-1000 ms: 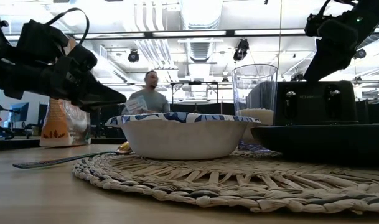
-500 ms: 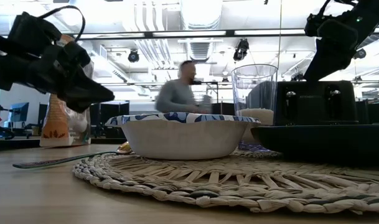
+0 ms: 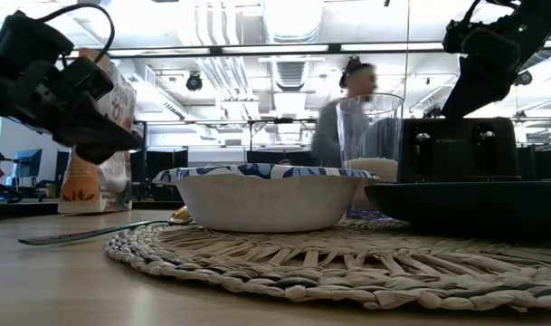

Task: Arrange a breakfast setting
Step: Return to Home Position

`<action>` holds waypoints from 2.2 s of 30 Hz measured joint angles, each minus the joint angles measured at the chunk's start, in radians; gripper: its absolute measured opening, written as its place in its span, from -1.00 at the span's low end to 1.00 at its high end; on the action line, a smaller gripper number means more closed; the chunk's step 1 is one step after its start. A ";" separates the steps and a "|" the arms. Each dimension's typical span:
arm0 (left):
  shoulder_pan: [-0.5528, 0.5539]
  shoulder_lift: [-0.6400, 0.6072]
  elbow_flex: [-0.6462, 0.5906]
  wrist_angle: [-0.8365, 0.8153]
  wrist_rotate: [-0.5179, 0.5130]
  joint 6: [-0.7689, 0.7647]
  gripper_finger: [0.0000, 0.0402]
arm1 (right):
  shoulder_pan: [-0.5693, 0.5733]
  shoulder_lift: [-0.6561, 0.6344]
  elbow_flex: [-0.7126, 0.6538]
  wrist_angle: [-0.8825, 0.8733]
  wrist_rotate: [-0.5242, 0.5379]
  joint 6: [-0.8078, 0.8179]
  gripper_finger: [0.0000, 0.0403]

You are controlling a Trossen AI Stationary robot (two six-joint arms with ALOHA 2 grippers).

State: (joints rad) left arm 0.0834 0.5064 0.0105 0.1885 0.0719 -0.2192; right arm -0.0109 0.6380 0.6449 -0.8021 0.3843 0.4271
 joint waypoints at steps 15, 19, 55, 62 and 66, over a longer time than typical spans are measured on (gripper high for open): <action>-0.004 -0.246 0.000 -0.164 -0.002 0.004 -0.69 | 0.000 0.000 0.000 0.000 0.000 0.000 0.29; -0.003 -0.251 0.000 -0.163 -0.003 -0.004 -0.69 | 0.000 0.000 0.000 0.000 0.000 0.000 0.29; -0.002 -0.215 0.000 -0.159 -0.011 -0.003 -0.69 | 0.000 0.000 0.000 0.000 0.000 0.000 0.29; -0.002 -0.215 0.000 -0.159 -0.011 -0.003 -0.69 | 0.000 0.000 0.000 0.000 0.000 0.000 0.29; -0.002 -0.215 0.000 -0.159 -0.011 -0.003 -0.69 | 0.000 -0.012 0.000 0.000 0.000 0.000 0.29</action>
State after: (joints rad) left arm 0.0811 0.2917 0.0105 0.0299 0.0611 -0.2222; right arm -0.0108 0.6264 0.6446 -0.8021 0.3841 0.4271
